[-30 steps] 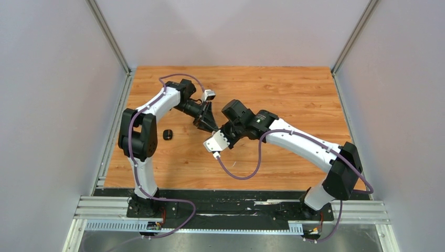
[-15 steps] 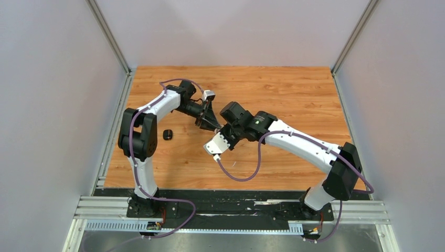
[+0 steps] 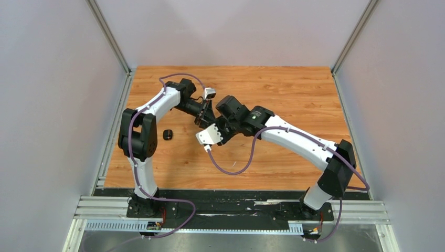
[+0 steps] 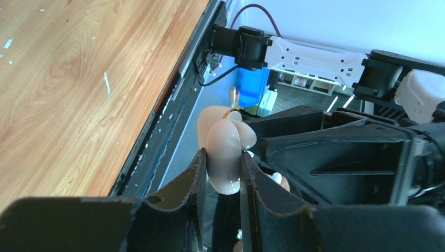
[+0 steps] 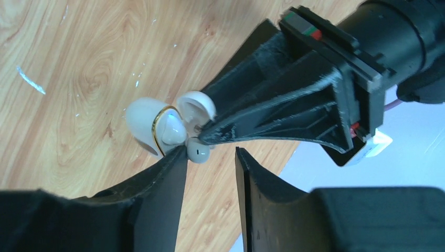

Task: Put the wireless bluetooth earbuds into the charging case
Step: Place the earbud in the charging case.

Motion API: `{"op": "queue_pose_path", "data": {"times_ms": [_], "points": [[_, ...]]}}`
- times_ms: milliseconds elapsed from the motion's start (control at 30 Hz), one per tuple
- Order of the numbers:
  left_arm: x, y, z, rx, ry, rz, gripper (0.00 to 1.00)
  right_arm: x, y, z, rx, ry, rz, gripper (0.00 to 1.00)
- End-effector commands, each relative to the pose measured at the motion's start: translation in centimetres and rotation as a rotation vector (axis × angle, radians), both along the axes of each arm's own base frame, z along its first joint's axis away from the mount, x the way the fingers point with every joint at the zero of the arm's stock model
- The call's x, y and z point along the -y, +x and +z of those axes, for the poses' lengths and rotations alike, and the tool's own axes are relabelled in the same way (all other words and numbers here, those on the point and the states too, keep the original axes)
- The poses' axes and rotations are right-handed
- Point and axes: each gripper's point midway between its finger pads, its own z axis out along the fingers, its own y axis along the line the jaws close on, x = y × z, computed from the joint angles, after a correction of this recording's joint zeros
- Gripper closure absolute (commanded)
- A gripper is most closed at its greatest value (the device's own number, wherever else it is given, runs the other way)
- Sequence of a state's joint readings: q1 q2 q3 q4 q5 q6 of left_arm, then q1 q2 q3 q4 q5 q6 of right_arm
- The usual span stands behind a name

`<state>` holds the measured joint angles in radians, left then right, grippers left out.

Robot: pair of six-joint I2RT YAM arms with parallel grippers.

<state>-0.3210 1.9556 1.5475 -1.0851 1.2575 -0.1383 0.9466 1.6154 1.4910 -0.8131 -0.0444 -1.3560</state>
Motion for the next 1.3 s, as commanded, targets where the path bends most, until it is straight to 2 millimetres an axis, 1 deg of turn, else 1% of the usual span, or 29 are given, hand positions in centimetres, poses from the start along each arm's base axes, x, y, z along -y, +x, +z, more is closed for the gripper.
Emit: {"op": "queue_pose_path", "data": {"times_ms": [0, 67, 167, 300, 400, 533, 600, 633, 667, 700, 733, 767, 800, 833, 867, 900, 933, 967, 1000, 1033, 1067, 1100, 1133, 1167, 1200, 1267], "points": [[0.2, -1.0, 3.0, 0.074, -0.073, -0.044, 1.0, -0.7, 0.8, 3.0, -0.085, 0.133, -0.09, 0.56], [0.2, -1.0, 3.0, 0.084, -0.073, -0.046, 1.0, -0.3, 0.0, 3.1, -0.146, 0.142, -0.089, 0.52], [0.2, -0.9, 3.1, 0.092, -0.07, -0.047, 1.0, 0.5, -1.2, 2.8, -0.199, 0.13, -0.072, 0.49], [0.1, -0.8, 2.8, 0.116, -0.058, -0.054, 1.0, 1.1, -2.7, 2.6, -0.251, 0.133, -0.059, 0.47], [0.0, -0.7, 2.6, 0.146, -0.045, -0.062, 1.0, 1.3, -3.2, 2.9, -0.28, 0.144, -0.069, 0.47], [-0.2, -0.8, 2.5, 0.193, -0.033, -0.079, 1.0, 1.6, -3.3, 4.1, -0.319, 0.187, -0.112, 0.46], [-0.4, -0.9, 2.4, 0.221, -0.027, -0.093, 1.0, 1.7, -3.2, 5.0, -0.364, 0.238, -0.15, 0.46], [-0.6, -0.8, 2.2, 0.262, -0.019, -0.105, 1.0, 1.7, -3.1, 5.8, -0.397, 0.279, -0.176, 0.46], [-0.7, -0.8, 2.1, 0.289, -0.016, -0.115, 1.0, 1.7, -2.8, 6.5, -0.448, 0.327, -0.223, 0.46], [-0.9, -0.8, 1.7, 0.352, -0.011, -0.136, 1.0, 1.9, -2.5, 7.4, -0.515, 0.387, -0.278, 0.46], [-1.0, -0.8, 1.5, 0.405, -0.022, -0.154, 1.0, 2.1, -2.2, 8.1, -0.607, 0.457, -0.346, 0.46], [-1.4, -0.8, 0.5, 0.519, -0.041, -0.202, 1.0, 2.7, -1.5, 8.4, -0.707, 0.532, -0.423, 0.46], [-1.6, -0.6, -0.9, 0.583, -0.037, -0.221, 1.0, 3.4, -0.9, 8.7, -0.798, 0.607, -0.489, 0.46], [-2.2, -0.5, -2.2, 0.66, -0.003, -0.257, 1.0, 4.3, -0.3, 8.4, -0.877, 0.669, -0.543, 0.45], [-2.2, -0.4, -2.6, 0.758, -0.027, -0.306, 1.0, 4.9, -0.1, 7.9, -0.947, 0.705, -0.573, 0.45], [-2.4, -0.8, -2.7, 0.796, -0.028, -0.326, 1.0, 5.3, -0.1, 7.6, -0.971, 0.721, -0.568, 0.45], [-2.3, 0.0, -3.0, 0.861, -0.023, -0.328, 1.0, 5.6, 0.0, 6.9, -0.981, 0.717, -0.575, 0.44], [-2.6, 0.1, -3.1, 0.889, 0.001, -0.329, 1.0, 5.7, -0.1, 6.3, -0.984, 0.712, -0.578, 0.44], [-2.4, 0.4, -2.6, 0.92, -0.008, -0.326, 1.0, 5.7, -0.2, 5.7, -0.988, 0.71, -0.574, 0.44], [-2.2, 0.6, -1.9, 0.935, -0.017, -0.31, 1.0, 5.6, -0.3, 5.2, -0.994, 0.709, -0.563, 0.44], [-1.9, 1.5, -1.7, 0.946, -0.004, -0.273, 1.0, 5.5, -0.3, 5.0, -0.994, 0.713, -0.546, 0.44], [-1.8, 1.9, -1.8, 0.945, 0.004, -0.264, 1.0, 5.4, -0.2, 4.5, -0.993, 0.711, -0.54, 0.44], [-1.6, 1.7, -1.7, 0.904, -0.018, -0.261, 1.0, 5.4, 0.0, 4.1, -0.985, 0.709, -0.541, 0.44], [-1.2, 2.2, -0.6, 0.908, -0.036, -0.254, 1.0, 5.4, 0.3, 3.7, -0.974, 0.705, -0.544, 0.44], [-0.8, 2.5, -0.2, 0.869, -0.039, -0.24, 1.0, 5.4, 0.7, 3.4, -0.966, 0.703, -0.548, 0.44], [-0.4, 3.1, -0.1, 0.84, -0.041, -0.222, 1.0, 5.3, 1.0, 3.5, -0.976, 0.711, -0.498, 0.44]]}}
